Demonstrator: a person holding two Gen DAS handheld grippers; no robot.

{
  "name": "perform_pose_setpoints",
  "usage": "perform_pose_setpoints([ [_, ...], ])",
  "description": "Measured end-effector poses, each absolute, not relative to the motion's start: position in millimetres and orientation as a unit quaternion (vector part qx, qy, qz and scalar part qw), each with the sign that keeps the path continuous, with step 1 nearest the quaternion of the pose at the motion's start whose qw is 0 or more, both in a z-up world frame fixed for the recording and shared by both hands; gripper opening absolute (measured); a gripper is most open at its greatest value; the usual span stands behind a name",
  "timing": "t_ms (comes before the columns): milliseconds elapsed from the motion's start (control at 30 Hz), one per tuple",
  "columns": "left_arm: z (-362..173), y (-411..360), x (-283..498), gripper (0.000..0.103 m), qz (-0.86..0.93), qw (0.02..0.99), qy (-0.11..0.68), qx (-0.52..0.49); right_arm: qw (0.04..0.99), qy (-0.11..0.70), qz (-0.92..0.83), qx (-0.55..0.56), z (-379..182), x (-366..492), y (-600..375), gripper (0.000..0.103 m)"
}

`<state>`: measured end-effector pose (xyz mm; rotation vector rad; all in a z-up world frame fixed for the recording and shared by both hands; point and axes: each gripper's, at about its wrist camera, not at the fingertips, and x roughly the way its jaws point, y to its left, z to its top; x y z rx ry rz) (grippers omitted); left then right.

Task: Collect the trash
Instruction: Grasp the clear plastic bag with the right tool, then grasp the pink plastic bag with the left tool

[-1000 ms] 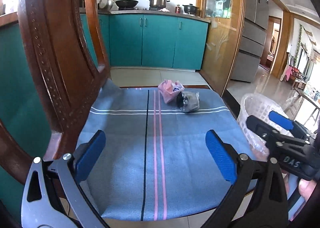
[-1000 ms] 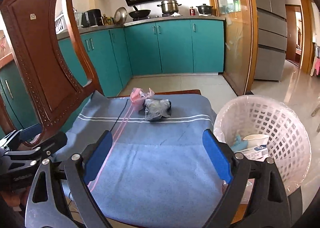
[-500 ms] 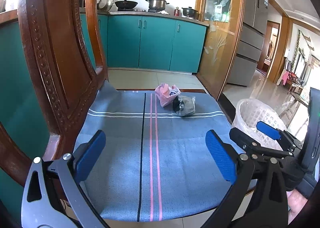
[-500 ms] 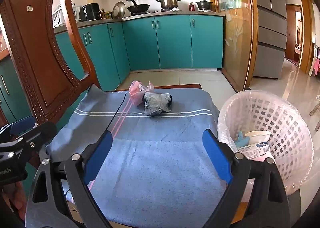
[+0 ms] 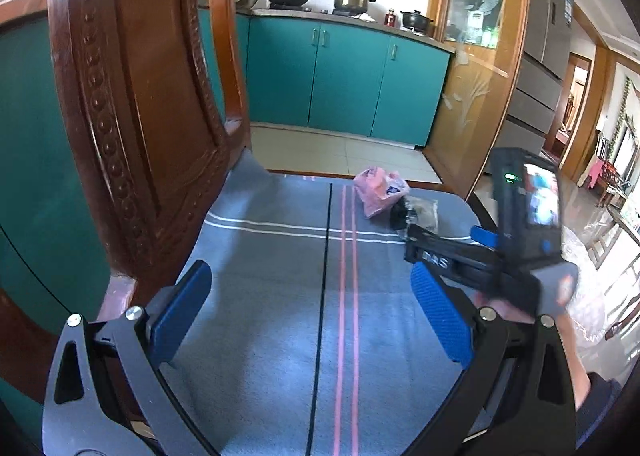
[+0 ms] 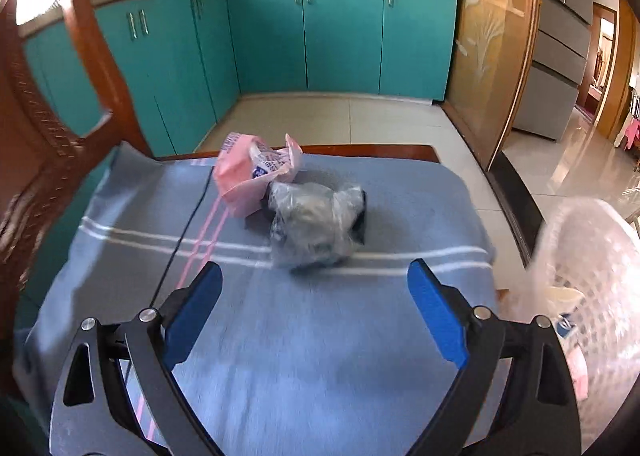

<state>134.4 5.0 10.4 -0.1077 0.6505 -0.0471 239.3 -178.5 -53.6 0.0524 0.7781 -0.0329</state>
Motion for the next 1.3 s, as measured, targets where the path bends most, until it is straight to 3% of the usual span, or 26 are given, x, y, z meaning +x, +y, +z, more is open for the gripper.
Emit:
perform_pose_setpoints([
  [167,6,4,144,0.099,-0.02,0.946,0.321,-0.048,0.915,0.403,-0.02,-0.001,-73,276,-171,0.089],
  [200,4,2,147,0.099,-0.019,0.946,0.321,-0.046,0.914,0.406,-0.015,0.0,-74,279,-171,0.078],
  [233,3,0,149,0.099,-0.018,0.946,0.322,-0.043,0.912,0.41,-0.007,0.001,-77,282,-173,0.058],
  [333,-6,-8,160,0.099,-0.017,0.944,0.328,-0.041,0.911,0.412,0.005,0.019,-79,278,-186,0.045],
  [633,-22,-63,237,0.099,-0.052,0.935,0.351,0.004,0.927,0.359,0.0,0.111,-25,200,-249,0.044],
  [867,-57,-114,307,0.097,-0.08,0.912,0.399,0.056,0.927,0.352,-0.01,0.131,-22,188,-270,0.044],
  [967,-73,-128,325,0.081,-0.102,0.897,0.427,0.058,0.925,0.353,-0.007,0.139,-22,190,-272,0.044],
  [1033,-79,-133,330,0.051,-0.116,0.891,0.436,0.058,0.926,0.35,-0.004,0.141,-19,189,-272,0.044],
  [1133,-75,-126,322,0.04,-0.12,0.9,0.418,0.031,0.928,0.345,-0.002,0.139,-15,186,-272,0.044],
  [1300,-48,-102,276,0.038,-0.128,0.915,0.382,0.006,0.929,0.343,0.003,0.138,-12,185,-270,0.044],
])
